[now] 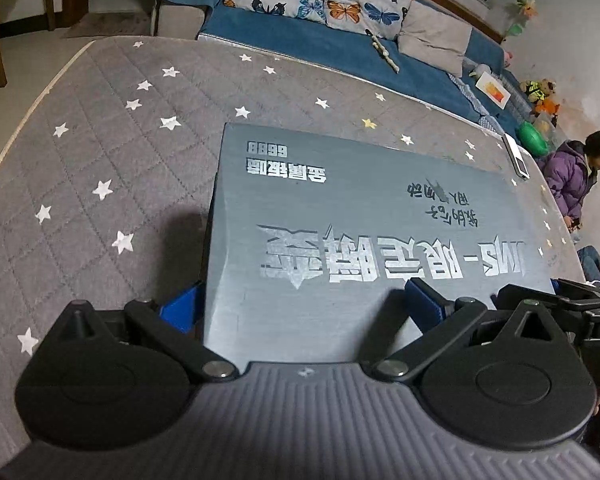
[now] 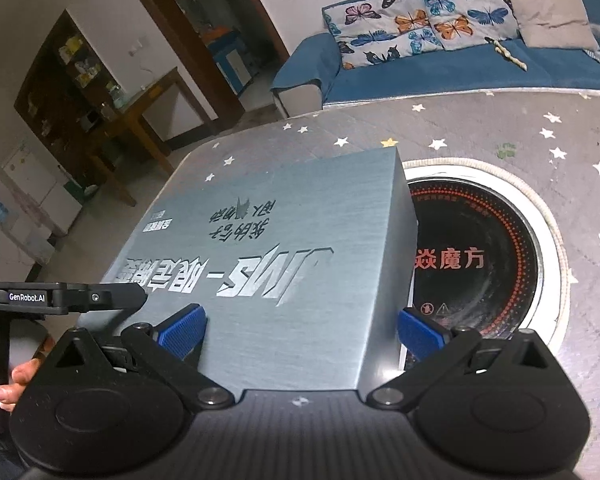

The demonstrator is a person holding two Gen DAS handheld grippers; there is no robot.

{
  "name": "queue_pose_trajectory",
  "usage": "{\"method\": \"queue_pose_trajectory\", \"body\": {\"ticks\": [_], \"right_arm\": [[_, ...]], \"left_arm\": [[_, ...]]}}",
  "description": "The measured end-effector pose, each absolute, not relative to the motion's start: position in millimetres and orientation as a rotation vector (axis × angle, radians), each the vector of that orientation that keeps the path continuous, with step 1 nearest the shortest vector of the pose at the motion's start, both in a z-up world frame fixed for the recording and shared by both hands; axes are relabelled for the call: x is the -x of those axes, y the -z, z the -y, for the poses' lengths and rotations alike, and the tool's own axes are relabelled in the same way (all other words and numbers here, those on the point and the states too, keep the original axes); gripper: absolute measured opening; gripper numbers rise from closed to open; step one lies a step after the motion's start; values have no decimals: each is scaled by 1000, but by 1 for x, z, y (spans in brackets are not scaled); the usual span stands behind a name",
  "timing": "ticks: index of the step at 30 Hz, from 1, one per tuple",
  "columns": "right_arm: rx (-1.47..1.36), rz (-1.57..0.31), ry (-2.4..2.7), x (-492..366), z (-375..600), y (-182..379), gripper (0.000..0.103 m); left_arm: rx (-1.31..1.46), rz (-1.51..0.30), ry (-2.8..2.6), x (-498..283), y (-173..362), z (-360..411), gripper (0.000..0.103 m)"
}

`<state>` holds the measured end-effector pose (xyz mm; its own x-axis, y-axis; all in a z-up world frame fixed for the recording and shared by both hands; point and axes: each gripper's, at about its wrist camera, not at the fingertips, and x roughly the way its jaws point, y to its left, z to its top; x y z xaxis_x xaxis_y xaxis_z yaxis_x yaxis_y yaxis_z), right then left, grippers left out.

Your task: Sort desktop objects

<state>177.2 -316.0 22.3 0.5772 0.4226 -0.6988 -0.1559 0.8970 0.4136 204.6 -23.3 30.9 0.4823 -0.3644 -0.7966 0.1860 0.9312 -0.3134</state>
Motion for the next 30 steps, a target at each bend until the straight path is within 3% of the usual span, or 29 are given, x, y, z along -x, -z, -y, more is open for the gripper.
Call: {"method": "queue_pose_trajectory", "body": {"ticks": [30], "right_arm": [[-379, -913, -366, -186, 323, 2, 103]], "left_arm": [[182, -973, 368, -191, -25, 4, 103]]}}
